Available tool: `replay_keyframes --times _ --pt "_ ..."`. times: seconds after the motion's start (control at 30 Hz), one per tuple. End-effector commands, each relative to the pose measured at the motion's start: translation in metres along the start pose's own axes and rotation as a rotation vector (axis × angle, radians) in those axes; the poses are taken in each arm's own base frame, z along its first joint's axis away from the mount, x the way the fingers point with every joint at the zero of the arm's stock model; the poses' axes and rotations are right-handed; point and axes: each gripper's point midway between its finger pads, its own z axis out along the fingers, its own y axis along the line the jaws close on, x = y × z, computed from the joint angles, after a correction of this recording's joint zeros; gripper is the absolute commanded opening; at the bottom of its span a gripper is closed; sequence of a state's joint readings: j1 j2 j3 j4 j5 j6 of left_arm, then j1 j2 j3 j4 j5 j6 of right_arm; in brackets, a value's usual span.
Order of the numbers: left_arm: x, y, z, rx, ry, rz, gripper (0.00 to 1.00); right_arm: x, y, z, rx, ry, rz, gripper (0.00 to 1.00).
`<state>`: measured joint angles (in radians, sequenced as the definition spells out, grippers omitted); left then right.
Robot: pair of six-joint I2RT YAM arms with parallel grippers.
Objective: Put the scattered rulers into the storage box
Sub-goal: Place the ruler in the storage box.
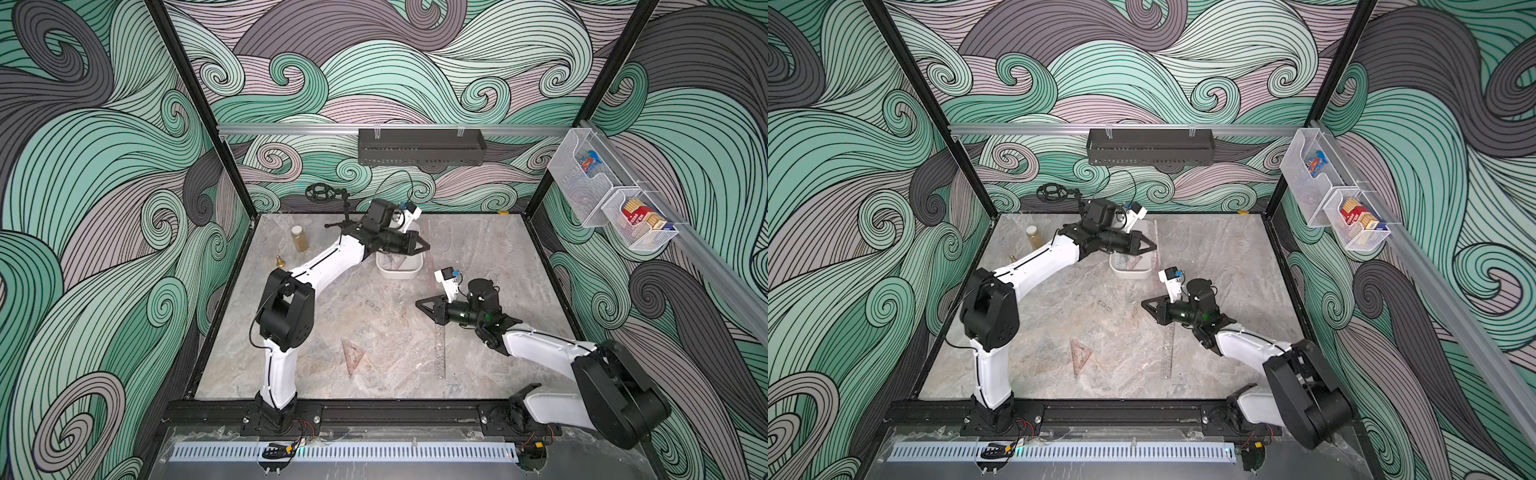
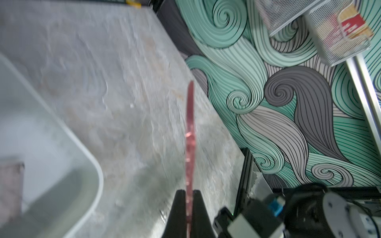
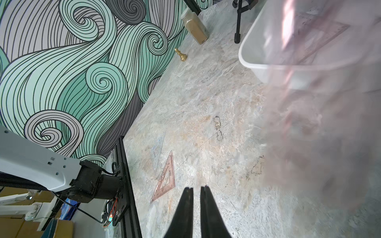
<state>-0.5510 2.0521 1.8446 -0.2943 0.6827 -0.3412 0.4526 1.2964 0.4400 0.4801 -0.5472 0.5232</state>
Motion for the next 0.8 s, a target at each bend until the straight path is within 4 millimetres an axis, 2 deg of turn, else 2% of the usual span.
replay_keyframes --times 0.0,0.13,0.3,0.5,0.63,0.77 --pt "-0.002 0.042 0.015 -0.079 0.062 0.041 0.00 0.001 -0.006 -0.007 0.036 -0.010 0.012 0.13" --pt "-0.032 0.074 0.020 -0.115 0.027 0.077 0.00 0.000 -0.012 -0.018 0.048 -0.027 0.030 0.13" --pt "-0.044 0.112 0.013 -0.175 -0.018 0.082 0.00 0.004 -0.022 -0.030 0.067 -0.040 0.056 0.14" --pt "-0.047 0.151 0.011 -0.218 -0.057 0.059 0.00 0.011 -0.030 -0.033 0.084 -0.028 0.070 0.14" --pt "-0.051 0.157 0.012 -0.205 -0.079 0.058 0.00 0.012 -0.032 -0.033 0.088 -0.025 0.072 0.15" --pt "-0.027 0.162 0.028 -0.172 -0.019 0.015 0.00 0.011 -0.034 -0.033 0.097 -0.028 0.070 0.15"
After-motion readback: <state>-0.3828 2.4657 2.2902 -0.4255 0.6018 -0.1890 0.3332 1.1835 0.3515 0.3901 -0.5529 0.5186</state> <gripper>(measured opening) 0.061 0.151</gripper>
